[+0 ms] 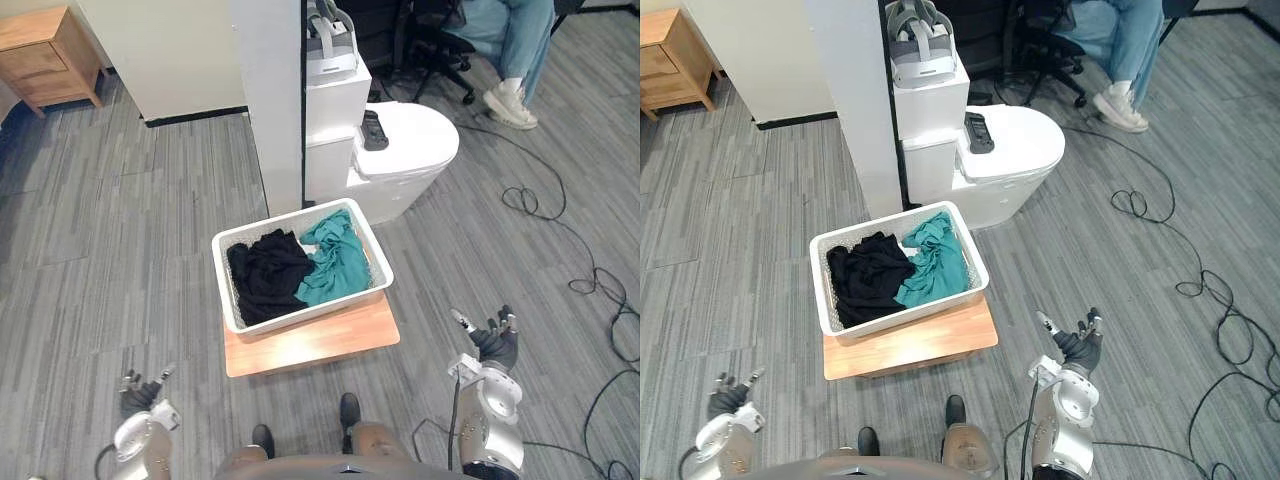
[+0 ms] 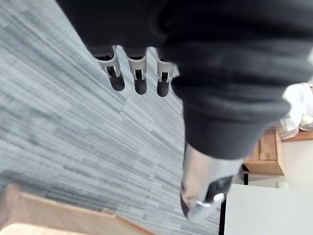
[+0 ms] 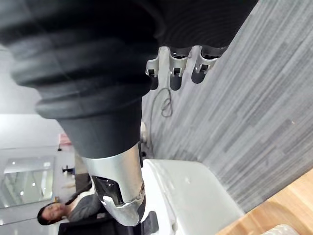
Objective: Pick up the laundry basket with both hands and put the clothes into the washing machine.
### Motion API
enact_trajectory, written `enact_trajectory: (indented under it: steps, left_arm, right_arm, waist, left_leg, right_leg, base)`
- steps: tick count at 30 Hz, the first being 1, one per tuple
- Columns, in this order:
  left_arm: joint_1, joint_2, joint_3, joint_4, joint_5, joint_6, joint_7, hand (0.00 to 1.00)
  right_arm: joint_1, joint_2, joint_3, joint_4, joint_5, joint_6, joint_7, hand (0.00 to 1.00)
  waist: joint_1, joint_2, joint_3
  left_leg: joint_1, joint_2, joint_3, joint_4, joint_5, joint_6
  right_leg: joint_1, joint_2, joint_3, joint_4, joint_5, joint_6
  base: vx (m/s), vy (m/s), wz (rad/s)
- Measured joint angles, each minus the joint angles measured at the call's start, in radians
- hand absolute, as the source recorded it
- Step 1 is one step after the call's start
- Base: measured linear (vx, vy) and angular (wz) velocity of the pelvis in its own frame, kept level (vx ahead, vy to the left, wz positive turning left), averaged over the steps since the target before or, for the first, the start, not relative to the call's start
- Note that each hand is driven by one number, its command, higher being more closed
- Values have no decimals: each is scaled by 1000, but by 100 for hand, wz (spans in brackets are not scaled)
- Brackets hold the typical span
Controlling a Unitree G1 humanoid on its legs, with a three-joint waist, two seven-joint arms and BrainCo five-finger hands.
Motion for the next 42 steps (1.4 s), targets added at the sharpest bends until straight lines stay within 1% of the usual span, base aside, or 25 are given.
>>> enact_trajectory:
  steps: [1,4,5,6,7,9,11,12,14,15,17,20,23,26,28,34,36,40,42]
  left_arm:
    - [-19,23,7,0,4,1,-2,0]
    - [-60,58,5,10,18,2,-4,0]
    - [-110,90,-3,45,22,3,-13,0]
    - [-141,116,-23,66,23,3,-16,0]
    - [-161,133,-38,82,23,3,-17,0]
    - [-255,186,-96,141,29,3,-22,0]
    - [-315,206,-128,186,38,3,-32,0]
    - [-357,219,-147,208,39,3,-37,0]
    - [-415,234,-175,249,39,4,-38,0]
    - [-441,237,-190,261,39,5,-37,0]
    - [-472,236,-224,260,36,5,-36,0]
    - [-514,235,-265,262,19,5,-33,0]
    - [-567,235,-292,277,16,5,-30,0]
    - [-627,234,-309,303,-1,5,-28,0]
    - [-655,233,-320,304,-15,5,-21,0]
    - [-740,233,-328,298,-82,3,10,0]
    - [-762,232,-328,294,-118,-2,22,0]
    - [-775,230,-328,261,-176,-8,50,0]
    - [-784,230,-328,250,-195,-25,53,0]
  right_arm:
    - [-30,-36,4,-2,0,1,11,0]
    - [-94,-95,30,3,-2,1,12,0]
    - [-154,-154,55,32,-11,1,13,0]
    - [-200,-191,77,70,-20,1,14,0]
    - [-236,-218,95,103,-21,1,13,0]
    - [-386,-330,174,256,-27,3,15,0]
    - [-491,-394,233,367,-25,6,17,0]
    - [-550,-417,263,422,-21,11,19,0]
    - [-621,-442,293,482,-16,14,23,0]
    - [-655,-460,309,506,-16,17,33,0]
    - [-705,-479,314,534,-16,27,36,0]
    - [-791,-502,351,585,-17,39,37,0]
    - [-874,-523,388,622,-20,51,37,0]
    - [-942,-524,397,650,-25,56,36,0]
    - [-966,-525,412,650,-31,59,33,0]
    - [-1028,-525,417,648,-37,66,27,0]
    - [-1050,-525,424,648,-37,75,6,0]
    - [-1069,-525,429,648,-38,76,-7,0]
    - [-1084,-525,437,640,-38,77,-12,0]
  waist:
    - [1,9,2]
    - [1,17,8]
    - [0,21,13]
    - [-1,23,13]
    - [-2,24,16]
    - [-1,36,47]
    - [2,46,58]
    - [2,47,79]
    - [2,47,114]
    - [3,46,123]
    - [4,48,137]
    - [2,50,181]
    - [2,54,198]
    - [1,58,217]
    - [-2,59,235]
    - [-8,64,262]
    - [-11,65,263]
    - [-16,71,271]
    - [-17,74,273]
  left_leg:
    - [-2,-3,0,4,0,0]
    - [-15,-1,0,8,1,1]
    - [-28,-2,0,13,5,7]
    - [-35,-2,0,13,10,14]
    - [-39,-2,0,13,13,14]
    - [-47,2,1,13,14,14]
    - [-72,1,2,9,21,11]
    - [-74,0,3,-4,32,15]
    - [-78,-2,3,-19,43,13]
    - [-99,-4,3,-20,50,13]
    - [-130,-8,2,-22,62,16]
    - [-146,-13,2,-23,75,17]
    - [-181,-17,2,-26,91,18]
    - [-200,-22,2,-51,115,18]
    - [-203,-23,1,-56,120,19]
    - [-239,-28,2,-58,130,19]
    - [-250,-29,6,-58,131,19]
    - [-250,-30,10,-59,131,19]
    - [-260,-32,16,-58,132,19]
  right_leg:
    - [10,-2,0,-23,12,0]
    - [11,-1,1,-50,33,-2]
    - [9,1,2,-68,50,-5]
    - [7,1,3,-81,61,-7]
    - [5,1,4,-87,68,-9]
    - [3,6,9,-109,95,-13]
    - [-21,7,14,-121,118,-14]
    - [-30,8,20,-126,129,-17]
    - [-36,7,22,-138,146,-17]
    - [-60,5,24,-138,155,-18]
    - [-92,0,27,-137,171,-16]
    - [-107,-4,28,-138,189,-18]
    - [-146,-9,30,-137,204,-17]
    - [-175,-12,32,-138,216,-18]
    - [-181,-13,31,-136,218,-19]
    - [-222,-17,37,-129,225,-17]
    - [-239,-18,42,-122,225,-17]
    - [-244,-18,47,-117,224,-17]
    - [-262,-19,53,-106,223,-16]
  base:
    - [0,0,0]
    - [-19,-4,-1]
    - [-62,-20,-3]
    - [-72,-25,-2]
    - [-71,-19,-5]
    - [-119,-24,-6]
    - [-148,-37,-9]
    - [-143,-40,-10]
    - [-163,-42,-5]
    - [-176,-39,-3]
    - [-110,-20,1]
    - [-73,4,0]
    - [-52,4,1]
    - [-41,15,2]
    - [-31,29,2]
    - [-10,25,-1]
    - [8,32,-4]
    - [7,30,-5]
    - [-8,25,-6]
